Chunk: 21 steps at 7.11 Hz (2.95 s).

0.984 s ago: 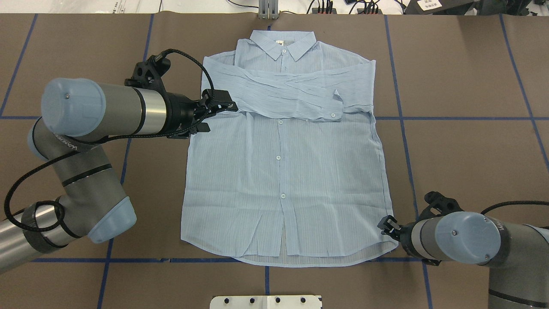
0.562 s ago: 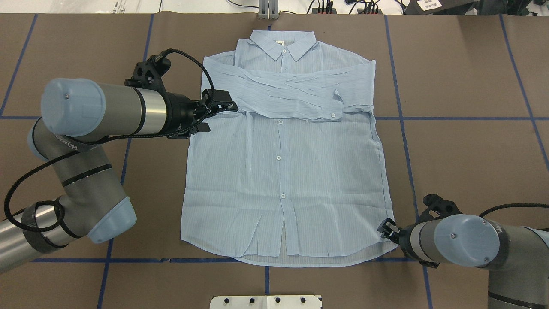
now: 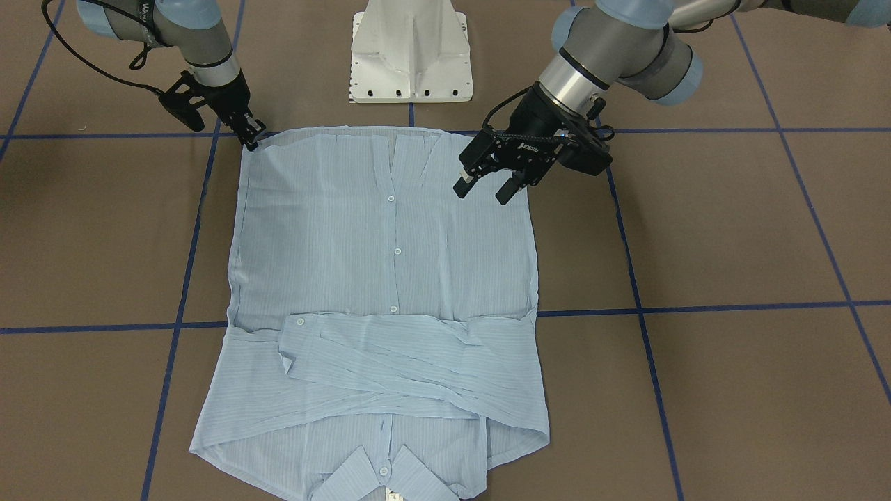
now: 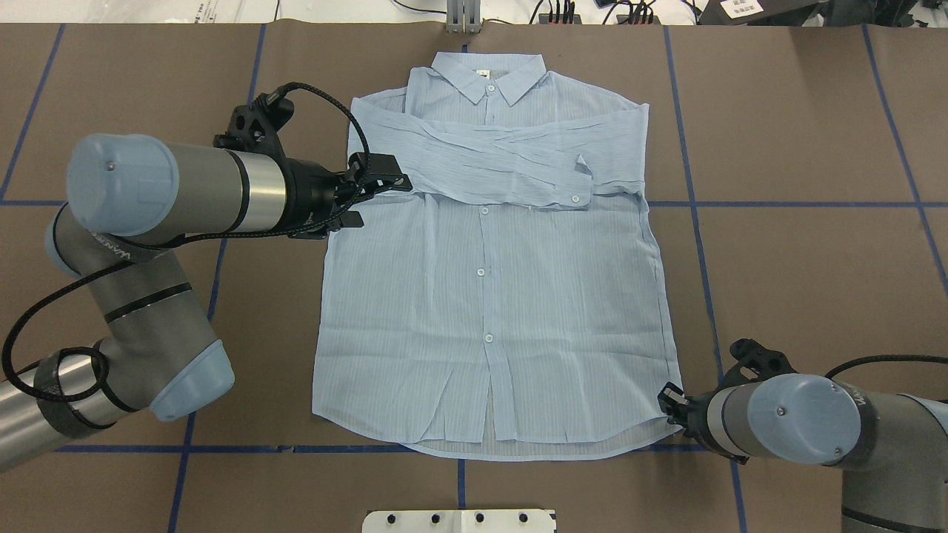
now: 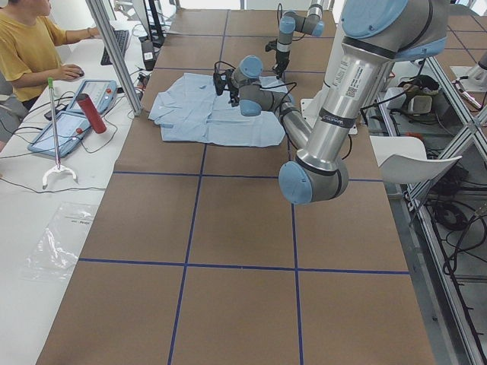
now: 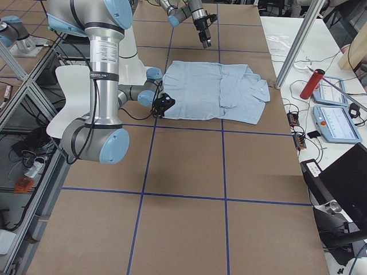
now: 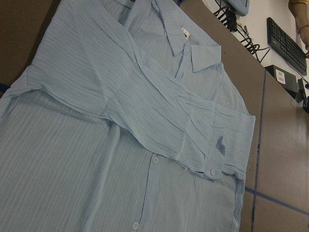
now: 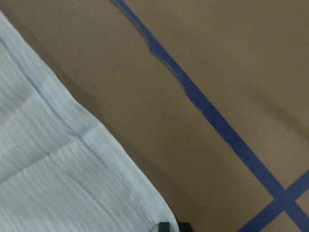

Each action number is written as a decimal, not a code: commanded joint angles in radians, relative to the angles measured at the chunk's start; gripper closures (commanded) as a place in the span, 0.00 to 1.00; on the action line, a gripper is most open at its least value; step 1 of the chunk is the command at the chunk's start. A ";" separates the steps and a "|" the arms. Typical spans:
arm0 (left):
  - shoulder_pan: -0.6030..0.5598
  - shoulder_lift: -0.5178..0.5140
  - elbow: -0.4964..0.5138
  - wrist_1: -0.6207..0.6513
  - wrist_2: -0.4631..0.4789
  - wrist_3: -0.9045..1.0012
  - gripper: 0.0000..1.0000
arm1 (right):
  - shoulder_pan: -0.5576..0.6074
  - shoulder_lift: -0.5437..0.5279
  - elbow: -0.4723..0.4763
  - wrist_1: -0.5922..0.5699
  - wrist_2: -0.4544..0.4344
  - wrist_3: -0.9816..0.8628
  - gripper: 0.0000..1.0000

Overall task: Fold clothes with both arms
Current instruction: 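Grasp the hem corners nearest the robot with both grippers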

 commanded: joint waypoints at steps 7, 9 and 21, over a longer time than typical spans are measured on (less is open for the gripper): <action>0.374 0.324 -0.270 0.349 0.194 -0.067 0.01 | 0.003 0.007 0.023 0.002 0.000 0.002 1.00; 0.415 0.322 -0.258 0.379 0.195 -0.083 0.06 | 0.004 0.006 0.023 0.002 -0.002 0.001 1.00; 0.428 0.264 -0.170 0.436 0.232 -0.074 0.60 | 0.006 -0.002 0.031 0.002 -0.003 0.002 1.00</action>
